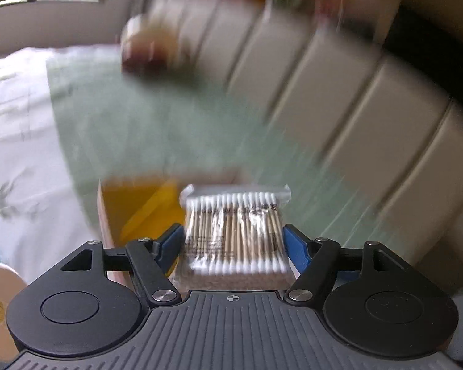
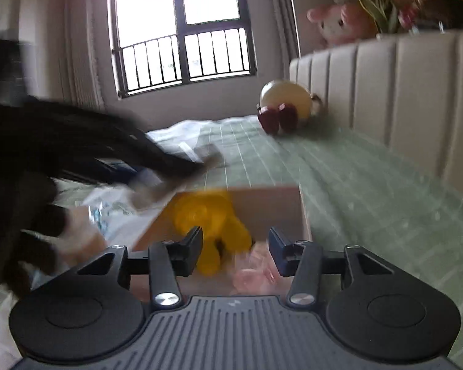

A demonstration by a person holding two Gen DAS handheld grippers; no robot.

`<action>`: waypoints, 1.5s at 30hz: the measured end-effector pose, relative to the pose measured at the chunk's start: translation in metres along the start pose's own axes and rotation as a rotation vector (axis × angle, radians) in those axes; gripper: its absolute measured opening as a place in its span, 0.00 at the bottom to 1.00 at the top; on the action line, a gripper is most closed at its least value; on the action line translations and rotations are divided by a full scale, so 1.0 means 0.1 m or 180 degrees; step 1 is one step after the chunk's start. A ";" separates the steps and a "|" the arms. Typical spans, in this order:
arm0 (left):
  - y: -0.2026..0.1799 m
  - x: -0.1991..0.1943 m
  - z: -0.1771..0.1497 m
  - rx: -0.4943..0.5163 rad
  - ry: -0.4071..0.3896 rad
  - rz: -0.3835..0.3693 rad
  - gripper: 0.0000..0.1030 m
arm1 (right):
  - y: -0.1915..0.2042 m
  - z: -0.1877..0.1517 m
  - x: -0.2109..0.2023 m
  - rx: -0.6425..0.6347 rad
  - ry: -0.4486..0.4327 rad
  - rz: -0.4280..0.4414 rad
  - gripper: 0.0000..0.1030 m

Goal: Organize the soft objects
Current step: 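Release the swab bag and the ribbon bow into the pink box, then grasp the Toy Story Kleenex tissue pack with the left gripper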

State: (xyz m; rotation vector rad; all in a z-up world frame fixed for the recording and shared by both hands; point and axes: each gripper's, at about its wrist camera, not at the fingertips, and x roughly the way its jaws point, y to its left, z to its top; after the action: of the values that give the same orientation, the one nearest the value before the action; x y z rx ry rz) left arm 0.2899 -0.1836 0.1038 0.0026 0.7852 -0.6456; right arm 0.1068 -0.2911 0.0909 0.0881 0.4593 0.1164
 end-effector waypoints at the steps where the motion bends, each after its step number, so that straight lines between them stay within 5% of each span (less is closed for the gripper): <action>1: -0.08 0.14 -0.07 0.0207 0.0118 0.0184 0.67 | 0.05 -0.11 -0.01 -0.0032 0.0004 -0.0019 0.48; 3: -0.16 0.31 -0.18 0.0339 0.0176 0.0364 0.67 | 0.14 -0.30 -0.06 -0.0104 0.0003 -0.0066 0.51; 8: -0.01 0.23 -0.16 -0.0188 -0.0031 0.0305 0.67 | 0.25 -0.56 -0.16 -0.0020 0.0072 -0.0064 0.52; 14: 0.05 -0.28 -0.29 -0.0247 -0.0292 0.0258 0.67 | 0.33 -0.59 -0.31 -0.0059 -0.0057 -0.0125 0.63; 19: 0.24 -0.75 -0.49 -0.0301 -0.0271 0.0327 0.67 | 0.46 -0.56 -0.35 0.0008 0.0066 -0.0004 0.63; 32: 1.61 -2.31 -1.32 -0.1166 -0.1047 0.1170 0.67 | 1.51 -0.33 -0.35 -0.0295 0.0202 0.0402 0.65; 39: 2.41 -2.61 -1.88 -0.1830 -0.1120 0.1523 0.67 | 2.09 -0.28 -0.44 -0.0627 0.0121 0.0513 0.67; 45: 2.74 -2.72 -2.15 -0.2161 -0.1260 0.1488 0.67 | 2.40 -0.34 -0.44 -0.0828 0.0175 0.0562 0.67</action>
State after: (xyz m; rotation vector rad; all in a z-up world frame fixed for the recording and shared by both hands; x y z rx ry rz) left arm 0.1539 0.2352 0.0653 -0.5323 0.5566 0.0877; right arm 0.0297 -0.0573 0.1062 -0.1307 0.4872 0.3512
